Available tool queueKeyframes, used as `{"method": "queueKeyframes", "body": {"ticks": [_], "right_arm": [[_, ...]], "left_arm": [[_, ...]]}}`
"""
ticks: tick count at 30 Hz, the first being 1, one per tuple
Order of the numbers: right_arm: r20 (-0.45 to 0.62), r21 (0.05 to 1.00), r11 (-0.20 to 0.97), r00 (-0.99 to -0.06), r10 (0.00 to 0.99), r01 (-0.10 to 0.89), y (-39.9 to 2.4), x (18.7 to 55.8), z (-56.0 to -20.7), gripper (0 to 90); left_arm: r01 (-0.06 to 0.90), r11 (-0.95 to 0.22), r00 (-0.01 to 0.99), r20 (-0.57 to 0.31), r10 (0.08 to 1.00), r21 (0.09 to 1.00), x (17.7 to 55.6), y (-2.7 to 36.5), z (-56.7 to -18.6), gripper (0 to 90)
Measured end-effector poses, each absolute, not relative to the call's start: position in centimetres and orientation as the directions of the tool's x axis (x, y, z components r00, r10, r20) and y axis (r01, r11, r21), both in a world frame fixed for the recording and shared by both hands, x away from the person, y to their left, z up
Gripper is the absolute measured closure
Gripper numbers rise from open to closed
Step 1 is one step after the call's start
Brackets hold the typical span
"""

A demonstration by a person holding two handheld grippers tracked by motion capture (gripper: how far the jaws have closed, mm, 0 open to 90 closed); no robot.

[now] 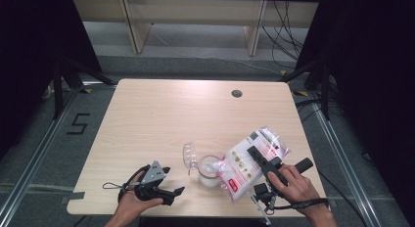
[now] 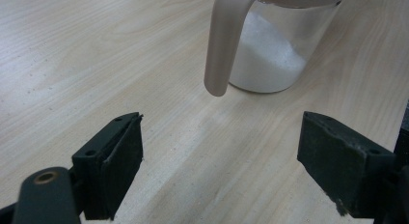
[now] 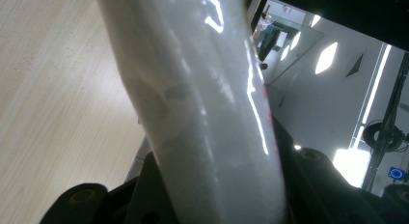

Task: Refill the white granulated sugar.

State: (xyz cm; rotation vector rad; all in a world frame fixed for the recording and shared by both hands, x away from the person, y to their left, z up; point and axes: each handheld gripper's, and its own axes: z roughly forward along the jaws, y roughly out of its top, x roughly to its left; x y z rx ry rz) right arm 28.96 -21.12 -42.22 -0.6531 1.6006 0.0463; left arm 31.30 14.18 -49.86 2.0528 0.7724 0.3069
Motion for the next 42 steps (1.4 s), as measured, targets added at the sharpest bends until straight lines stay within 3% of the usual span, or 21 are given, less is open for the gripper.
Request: {"method": "queueKeyframes", "body": {"ticks": [5, 9, 10, 13, 23, 26, 28, 42], "right_arm": [[-0.942, -0.292, 0.855, -0.023, -0.334, -0.429, -21.28, 29.0, -42.43, 67.8], [-0.942, -0.29, 0.857, -0.028, -0.333, -0.426, -21.37, 29.04, -42.42, 67.8], [-0.93, -0.328, 0.835, -0.006, -0.368, -0.442, -21.38, 29.27, -42.25, 67.9], [-0.944, -0.286, 0.856, -0.027, -0.329, -0.43, -21.51, 29.16, -42.47, 68.0], [-0.944, -0.278, 0.856, -0.039, -0.327, -0.435, -21.51, 29.2, -42.37, 68.5], [-0.943, -0.293, 0.84, -0.005, -0.331, -0.456, -21.47, 29.32, -42.19, 68.7], [-0.955, -0.251, 0.864, -0.035, -0.295, -0.437, -21.72, 29.24, -42.43, 69.0], [-0.945, -0.274, 0.849, -0.036, -0.325, -0.452, -21.61, 29.37, -42.15, 70.5]], "left_arm": [[0.407, -0.405, 0.774, -0.073, 0.629, 0.819, 31.3, 14.18, -49.86, 15.9], [0.407, -0.405, 0.774, -0.073, 0.629, 0.819, 31.3, 14.18, -49.85, 15.9], [0.407, -0.406, 0.774, -0.073, 0.629, 0.819, 31.31, 14.19, -49.85, 15.9], [0.407, -0.405, 0.774, -0.073, 0.629, 0.819, 31.31, 14.18, -49.86, 15.9], [0.407, -0.404, 0.773, -0.074, 0.63, 0.82, 31.3, 14.19, -49.85, 15.9], [0.406, -0.402, 0.773, -0.074, 0.63, 0.82, 31.3, 14.19, -49.84, 15.9], [0.407, -0.402, 0.772, -0.074, 0.631, 0.821, 31.29, 14.19, -49.84, 15.9], [0.407, -0.402, 0.773, -0.074, 0.631, 0.82, 31.29, 14.19, -49.84, 15.9]]}}
